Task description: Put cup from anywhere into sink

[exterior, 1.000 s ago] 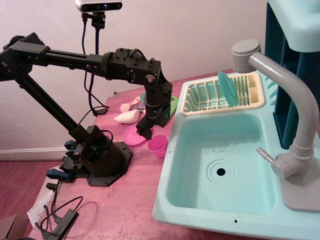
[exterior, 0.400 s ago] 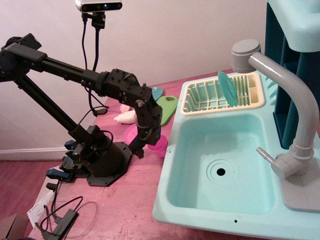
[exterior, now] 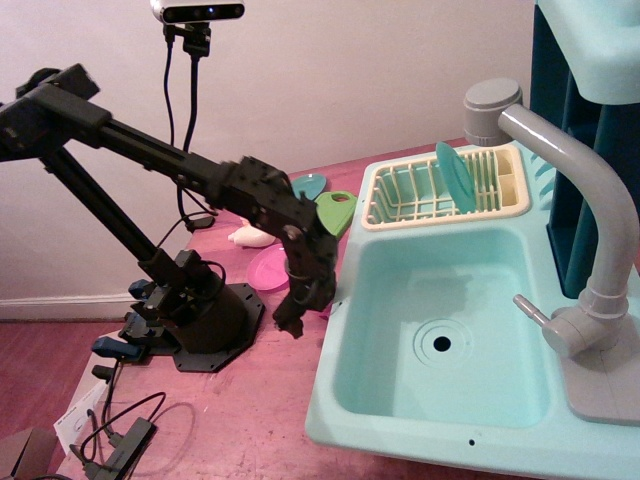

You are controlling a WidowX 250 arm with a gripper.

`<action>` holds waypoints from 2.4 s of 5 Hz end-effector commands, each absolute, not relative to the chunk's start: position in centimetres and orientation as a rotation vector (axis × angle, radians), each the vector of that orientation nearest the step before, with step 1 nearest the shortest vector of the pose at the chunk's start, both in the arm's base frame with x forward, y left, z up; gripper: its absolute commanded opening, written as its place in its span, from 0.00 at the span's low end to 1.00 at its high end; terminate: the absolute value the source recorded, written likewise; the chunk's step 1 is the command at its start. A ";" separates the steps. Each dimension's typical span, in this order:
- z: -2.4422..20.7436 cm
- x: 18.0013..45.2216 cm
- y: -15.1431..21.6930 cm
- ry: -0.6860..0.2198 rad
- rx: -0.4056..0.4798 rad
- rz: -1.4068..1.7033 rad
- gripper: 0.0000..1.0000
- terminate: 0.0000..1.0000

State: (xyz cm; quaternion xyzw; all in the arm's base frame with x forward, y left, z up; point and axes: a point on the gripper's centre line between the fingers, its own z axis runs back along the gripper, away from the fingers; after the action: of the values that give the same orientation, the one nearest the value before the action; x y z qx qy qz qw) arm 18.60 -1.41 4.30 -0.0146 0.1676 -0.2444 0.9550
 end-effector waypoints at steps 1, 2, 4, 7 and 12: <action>4.3 20.1 0.0 0.284 -0.004 -0.491 1.00 0.00; 4.5 19.2 0.7 0.262 0.007 -0.458 1.00 0.00; 5.0 19.1 1.3 0.315 0.027 -0.505 0.00 0.00; 5.8 21.7 0.9 0.352 0.075 -0.611 0.00 0.00; 21.4 27.8 4.1 0.190 0.162 -0.708 0.00 0.00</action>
State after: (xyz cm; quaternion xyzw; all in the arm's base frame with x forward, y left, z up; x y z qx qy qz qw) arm 30.98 2.43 20.99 0.0845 0.0949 -0.3749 0.9183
